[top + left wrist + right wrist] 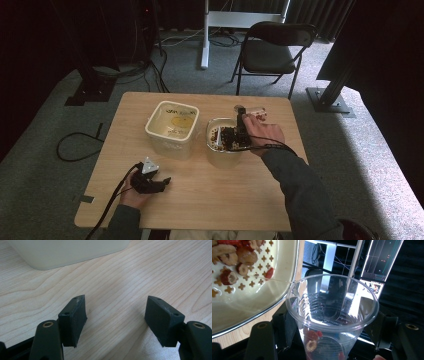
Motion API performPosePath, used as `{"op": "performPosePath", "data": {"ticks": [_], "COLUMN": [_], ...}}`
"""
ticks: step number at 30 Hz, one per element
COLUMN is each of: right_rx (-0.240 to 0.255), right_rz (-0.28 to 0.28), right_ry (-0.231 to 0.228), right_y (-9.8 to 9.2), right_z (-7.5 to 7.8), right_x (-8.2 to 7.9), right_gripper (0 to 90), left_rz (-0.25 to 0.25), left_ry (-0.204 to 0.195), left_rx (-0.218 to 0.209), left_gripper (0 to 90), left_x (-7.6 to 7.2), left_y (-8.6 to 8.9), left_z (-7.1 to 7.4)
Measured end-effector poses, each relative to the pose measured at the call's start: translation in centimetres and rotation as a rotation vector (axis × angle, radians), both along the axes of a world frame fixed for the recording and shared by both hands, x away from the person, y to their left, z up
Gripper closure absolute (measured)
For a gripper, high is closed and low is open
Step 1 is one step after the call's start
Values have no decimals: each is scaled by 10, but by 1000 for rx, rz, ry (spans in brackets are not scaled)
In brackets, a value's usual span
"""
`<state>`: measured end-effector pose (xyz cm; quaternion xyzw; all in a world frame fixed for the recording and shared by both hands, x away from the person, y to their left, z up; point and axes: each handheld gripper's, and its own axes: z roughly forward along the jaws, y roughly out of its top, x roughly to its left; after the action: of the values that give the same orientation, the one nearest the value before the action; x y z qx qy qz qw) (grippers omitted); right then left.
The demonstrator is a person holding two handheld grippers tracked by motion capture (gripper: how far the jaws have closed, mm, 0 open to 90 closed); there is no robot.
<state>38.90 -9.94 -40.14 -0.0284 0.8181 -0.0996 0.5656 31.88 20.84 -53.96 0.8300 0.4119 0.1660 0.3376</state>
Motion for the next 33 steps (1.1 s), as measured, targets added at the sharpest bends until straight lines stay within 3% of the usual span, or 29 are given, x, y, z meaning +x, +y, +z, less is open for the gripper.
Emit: {"op": "performPosePath", "data": {"ticks": [6, 10, 13, 33], "right_rx": [29, 18, 28, 71], "right_rz": [21, -12, 23, 22], "right_ry": [5, 9, 15, 14], "right_y": [3, -2, 0, 2], "right_z": [2, 1, 0, 6], "right_x": [-3, 1, -4, -3], "right_gripper": [334, 333, 333, 332], "left_rz": [-2, -2, -2, -1], "left_ry": [-1, -1, -1, -2], "left_rx": [2, 0, 1, -2], "left_gripper": [342, 342, 342, 343], "left_x": [0, 0, 0, 1], "left_y": [0, 0, 0, 0], "left_z": [0, 0, 0, 0]}}
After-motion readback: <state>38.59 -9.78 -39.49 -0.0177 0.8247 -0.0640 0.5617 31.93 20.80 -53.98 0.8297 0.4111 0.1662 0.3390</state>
